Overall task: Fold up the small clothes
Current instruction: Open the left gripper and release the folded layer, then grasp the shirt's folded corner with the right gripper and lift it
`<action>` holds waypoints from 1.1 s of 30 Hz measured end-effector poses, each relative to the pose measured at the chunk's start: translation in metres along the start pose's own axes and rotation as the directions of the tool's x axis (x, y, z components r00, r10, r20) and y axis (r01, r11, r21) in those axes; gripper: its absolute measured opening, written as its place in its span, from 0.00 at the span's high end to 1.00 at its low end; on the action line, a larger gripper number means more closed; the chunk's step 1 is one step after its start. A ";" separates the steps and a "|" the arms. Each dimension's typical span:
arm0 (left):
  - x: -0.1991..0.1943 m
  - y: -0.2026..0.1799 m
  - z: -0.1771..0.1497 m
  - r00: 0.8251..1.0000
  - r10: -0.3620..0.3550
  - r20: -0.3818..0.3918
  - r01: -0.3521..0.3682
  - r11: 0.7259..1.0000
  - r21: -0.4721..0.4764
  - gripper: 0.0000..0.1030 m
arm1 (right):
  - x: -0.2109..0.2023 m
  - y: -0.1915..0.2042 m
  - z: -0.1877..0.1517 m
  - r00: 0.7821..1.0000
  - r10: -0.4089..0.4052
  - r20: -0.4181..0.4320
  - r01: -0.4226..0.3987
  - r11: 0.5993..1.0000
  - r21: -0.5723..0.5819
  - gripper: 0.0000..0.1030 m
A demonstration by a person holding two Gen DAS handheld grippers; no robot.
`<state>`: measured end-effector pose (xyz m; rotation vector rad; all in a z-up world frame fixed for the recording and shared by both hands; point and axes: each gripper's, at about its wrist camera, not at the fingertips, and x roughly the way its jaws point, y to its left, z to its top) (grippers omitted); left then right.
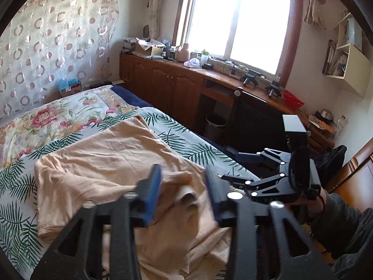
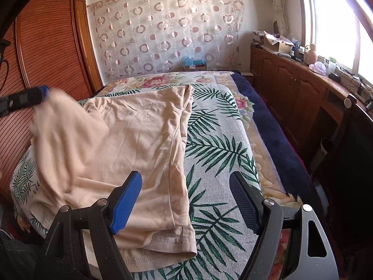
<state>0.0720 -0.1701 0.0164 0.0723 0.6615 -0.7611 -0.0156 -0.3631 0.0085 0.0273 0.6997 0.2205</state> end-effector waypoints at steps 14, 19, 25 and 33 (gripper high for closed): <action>-0.030 0.050 -0.036 0.986 0.164 0.021 -0.163 0.984 -0.066 0.27 | 0.013 0.021 0.013 0.999 0.038 -0.007 -0.039 0.998 -0.055 0.23; -0.040 0.071 -0.055 0.974 0.225 0.014 -0.223 0.970 -0.102 0.27 | 0.034 0.044 0.015 0.993 0.104 -0.063 -0.111 0.987 -0.118 0.25; -0.053 0.096 -0.076 0.962 0.272 0.004 -0.268 0.950 -0.158 0.27 | 0.064 0.058 0.018 0.981 0.135 -0.142 -0.159 0.972 -0.172 0.33; -0.061 0.118 -0.095 0.951 0.309 -0.012 -0.304 0.928 -0.216 0.27 | 0.081 0.073 0.021 0.973 0.160 -0.165 -0.194 0.957 -0.214 0.79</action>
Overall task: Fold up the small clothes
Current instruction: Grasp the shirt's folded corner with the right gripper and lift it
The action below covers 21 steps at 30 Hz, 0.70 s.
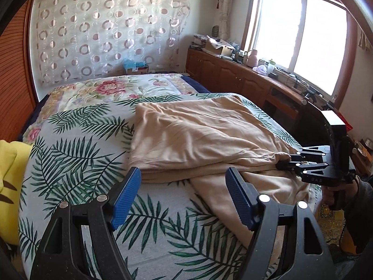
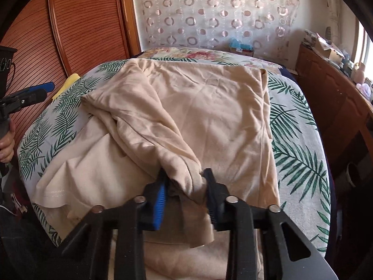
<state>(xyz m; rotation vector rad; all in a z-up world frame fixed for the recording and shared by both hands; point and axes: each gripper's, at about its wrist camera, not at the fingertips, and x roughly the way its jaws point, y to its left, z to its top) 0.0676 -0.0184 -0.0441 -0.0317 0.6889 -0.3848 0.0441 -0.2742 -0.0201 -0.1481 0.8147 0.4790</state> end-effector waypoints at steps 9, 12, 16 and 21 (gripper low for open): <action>0.002 0.008 -0.006 1.000 0.011 -0.003 -0.011 1.000 -0.012 0.27 | -0.049 0.003 -0.008 0.990 0.024 0.142 -0.024 1.000 0.001 0.92; 0.001 0.008 -0.006 1.000 0.012 0.004 -0.012 1.000 -0.012 0.27 | -0.072 0.005 -0.007 0.981 0.018 0.194 -0.017 1.000 -0.004 0.92; -0.001 0.010 -0.005 1.000 0.013 0.012 -0.012 1.000 -0.015 0.27 | -0.098 0.001 -0.013 0.973 -0.010 0.229 0.012 1.000 -0.006 0.92; -0.001 0.012 -0.006 1.000 0.012 0.017 -0.012 1.000 -0.021 0.27 | -0.103 -0.019 -0.028 0.980 -0.082 0.180 0.076 0.996 0.037 0.92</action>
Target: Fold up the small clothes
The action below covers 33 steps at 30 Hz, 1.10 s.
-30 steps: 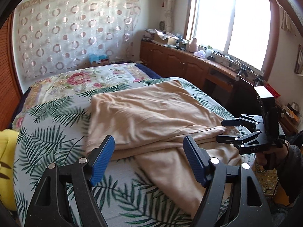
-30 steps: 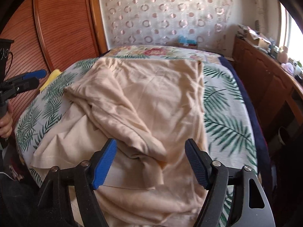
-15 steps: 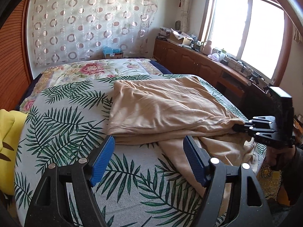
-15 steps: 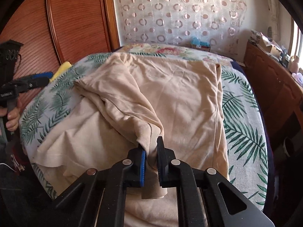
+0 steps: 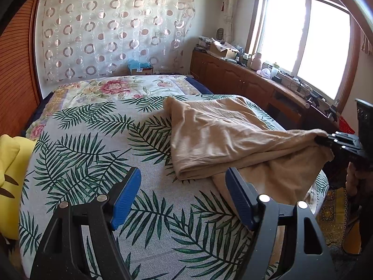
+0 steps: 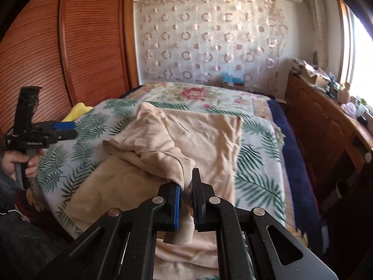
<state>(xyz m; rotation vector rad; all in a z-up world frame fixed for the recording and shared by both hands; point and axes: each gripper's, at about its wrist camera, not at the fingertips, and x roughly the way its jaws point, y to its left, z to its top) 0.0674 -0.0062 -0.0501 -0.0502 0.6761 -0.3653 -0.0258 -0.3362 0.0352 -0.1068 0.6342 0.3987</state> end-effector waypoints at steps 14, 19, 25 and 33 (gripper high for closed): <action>-0.010 0.000 0.002 0.999 0.030 0.031 -0.030 1.000 -0.005 0.27 | 0.019 -0.006 -0.011 0.995 -0.045 -0.086 0.049 0.998 0.042 0.68; -0.011 0.002 0.003 0.999 0.037 0.033 -0.037 0.999 -0.010 0.27 | 0.016 0.001 0.001 0.999 -0.031 -0.044 0.031 1.000 -0.003 0.48; -0.014 0.005 0.002 0.998 0.051 0.036 -0.051 0.999 -0.015 0.27 | 0.044 0.024 0.019 0.999 0.023 -0.039 -0.026 0.997 -0.070 0.48; -0.015 0.017 0.000 0.997 0.063 0.037 -0.062 0.997 -0.039 0.27 | 0.111 0.067 0.046 0.980 0.157 -0.121 -0.176 0.968 -0.176 0.48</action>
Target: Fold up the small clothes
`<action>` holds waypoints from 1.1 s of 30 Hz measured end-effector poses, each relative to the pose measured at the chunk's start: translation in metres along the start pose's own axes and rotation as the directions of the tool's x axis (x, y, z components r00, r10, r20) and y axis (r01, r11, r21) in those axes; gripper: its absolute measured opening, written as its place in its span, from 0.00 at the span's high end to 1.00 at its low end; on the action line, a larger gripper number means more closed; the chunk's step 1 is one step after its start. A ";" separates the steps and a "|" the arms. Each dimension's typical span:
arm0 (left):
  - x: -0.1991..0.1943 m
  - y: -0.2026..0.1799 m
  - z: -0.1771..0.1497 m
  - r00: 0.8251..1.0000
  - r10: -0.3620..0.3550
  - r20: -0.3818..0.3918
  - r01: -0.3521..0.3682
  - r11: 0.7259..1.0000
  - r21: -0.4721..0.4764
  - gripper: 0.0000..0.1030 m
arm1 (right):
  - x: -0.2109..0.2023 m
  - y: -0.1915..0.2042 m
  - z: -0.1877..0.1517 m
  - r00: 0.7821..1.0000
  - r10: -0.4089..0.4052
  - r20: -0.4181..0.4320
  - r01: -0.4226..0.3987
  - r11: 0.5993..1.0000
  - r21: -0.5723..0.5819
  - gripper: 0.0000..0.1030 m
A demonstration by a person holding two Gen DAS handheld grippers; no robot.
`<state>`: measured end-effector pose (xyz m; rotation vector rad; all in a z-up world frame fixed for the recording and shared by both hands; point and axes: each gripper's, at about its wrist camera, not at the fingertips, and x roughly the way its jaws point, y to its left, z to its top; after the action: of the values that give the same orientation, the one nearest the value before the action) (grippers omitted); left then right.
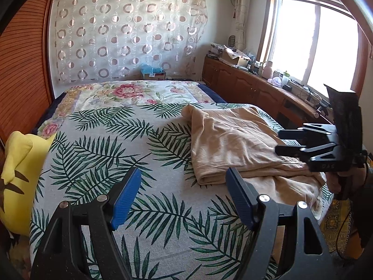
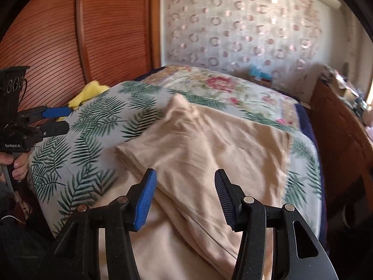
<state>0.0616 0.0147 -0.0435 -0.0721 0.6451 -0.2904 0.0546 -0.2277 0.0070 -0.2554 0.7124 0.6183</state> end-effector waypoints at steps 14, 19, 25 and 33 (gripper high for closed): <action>0.000 0.013 -0.006 1.000 0.007 -0.006 -0.007 1.000 -0.025 0.27 | 0.121 0.058 0.038 0.971 0.134 -0.199 -0.172 0.966 -0.191 0.48; 0.002 0.013 -0.009 1.000 0.003 -0.012 -0.003 1.000 -0.026 0.27 | 0.143 0.068 0.038 0.970 0.112 -0.214 -0.162 0.958 -0.236 0.48; 0.002 0.013 -0.011 1.000 -0.002 -0.017 0.001 1.000 -0.027 0.27 | 0.149 0.057 0.039 0.975 0.101 -0.195 -0.144 0.965 -0.217 0.92; 0.008 0.006 -0.013 0.999 -0.016 -0.032 0.015 1.000 -0.018 0.27 | 0.105 -0.009 0.081 0.998 -0.056 -0.020 0.052 0.983 -0.178 0.93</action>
<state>0.0616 0.0187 -0.0593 -0.0897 0.6798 -0.3014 0.1647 -0.1552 -0.0045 -0.4464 0.6731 0.6284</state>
